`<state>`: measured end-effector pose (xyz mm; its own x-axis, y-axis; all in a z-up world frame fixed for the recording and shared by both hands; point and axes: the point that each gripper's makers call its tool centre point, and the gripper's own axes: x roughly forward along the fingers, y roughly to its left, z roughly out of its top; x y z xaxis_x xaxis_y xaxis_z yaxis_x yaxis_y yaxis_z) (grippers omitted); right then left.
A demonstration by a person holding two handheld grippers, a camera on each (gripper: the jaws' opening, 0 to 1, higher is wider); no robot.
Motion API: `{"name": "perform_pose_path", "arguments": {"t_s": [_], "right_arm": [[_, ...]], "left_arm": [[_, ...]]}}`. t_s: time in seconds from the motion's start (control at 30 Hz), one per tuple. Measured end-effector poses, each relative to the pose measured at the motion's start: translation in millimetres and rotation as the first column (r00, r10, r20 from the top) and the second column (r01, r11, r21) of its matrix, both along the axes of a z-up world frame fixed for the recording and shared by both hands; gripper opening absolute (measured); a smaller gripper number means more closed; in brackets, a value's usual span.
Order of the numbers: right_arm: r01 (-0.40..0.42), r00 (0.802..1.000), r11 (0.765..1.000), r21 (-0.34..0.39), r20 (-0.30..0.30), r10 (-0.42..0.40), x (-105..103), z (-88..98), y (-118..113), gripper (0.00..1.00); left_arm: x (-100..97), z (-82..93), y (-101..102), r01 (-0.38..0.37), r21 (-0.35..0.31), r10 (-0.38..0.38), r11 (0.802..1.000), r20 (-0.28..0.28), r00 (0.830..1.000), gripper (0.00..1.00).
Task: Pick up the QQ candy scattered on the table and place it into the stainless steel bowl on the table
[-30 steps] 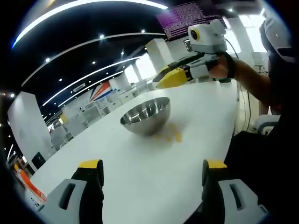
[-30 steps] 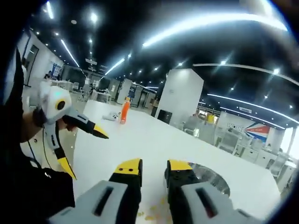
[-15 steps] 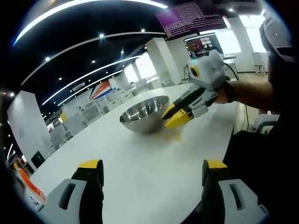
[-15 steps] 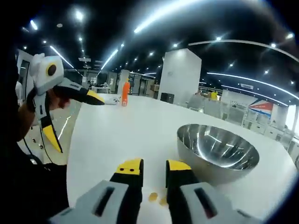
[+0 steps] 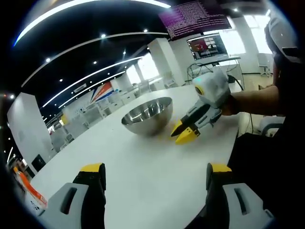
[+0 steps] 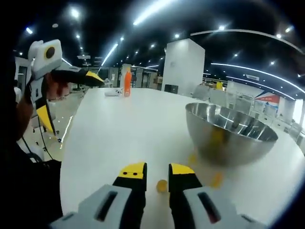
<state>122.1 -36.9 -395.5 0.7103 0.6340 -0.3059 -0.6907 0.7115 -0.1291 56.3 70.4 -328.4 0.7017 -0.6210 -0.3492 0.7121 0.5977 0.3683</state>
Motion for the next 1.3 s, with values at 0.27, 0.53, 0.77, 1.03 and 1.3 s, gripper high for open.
{"name": "perform_pose_path", "arguments": {"t_s": [0.27, 0.53, 0.77, 1.03, 1.3], "right_arm": [[0.006, 1.0, 1.0, -0.007, -0.016, -0.006, 0.7, -7.4, -1.7, 0.18], [0.009, 1.0, 1.0, -0.016, -0.005, -0.009, 0.2, -8.4, -2.6, 0.16], [0.011, 0.999, 0.998, -0.068, 0.035, -0.009, -1.8, -10.8, -2.2, 0.13], [0.012, 0.996, 0.99, -0.141, 0.088, 0.001, 0.3, -12.3, -4.8, 0.07], [0.0, 0.995, 0.987, -0.159, 0.103, 0.017, -0.4, -11.1, -5.3, 0.06]], "left_arm": [[0.9, 0.1, -0.3, 0.002, 0.001, -0.002, 1.0, 0.0, 1.0, 0.88], [1.6, -0.9, -0.1, 0.002, 0.004, -0.002, 1.0, -0.002, 1.0, 0.87], [1.2, -1.7, -0.7, 0.005, 0.006, -0.005, 1.0, -0.003, 1.0, 0.87], [0.3, -3.0, -1.1, 0.005, 0.012, -0.005, 1.0, -0.003, 1.0, 0.86], [-0.8, -2.1, -1.9, 0.005, 0.012, -0.005, 1.0, -0.002, 1.0, 0.86]]}}
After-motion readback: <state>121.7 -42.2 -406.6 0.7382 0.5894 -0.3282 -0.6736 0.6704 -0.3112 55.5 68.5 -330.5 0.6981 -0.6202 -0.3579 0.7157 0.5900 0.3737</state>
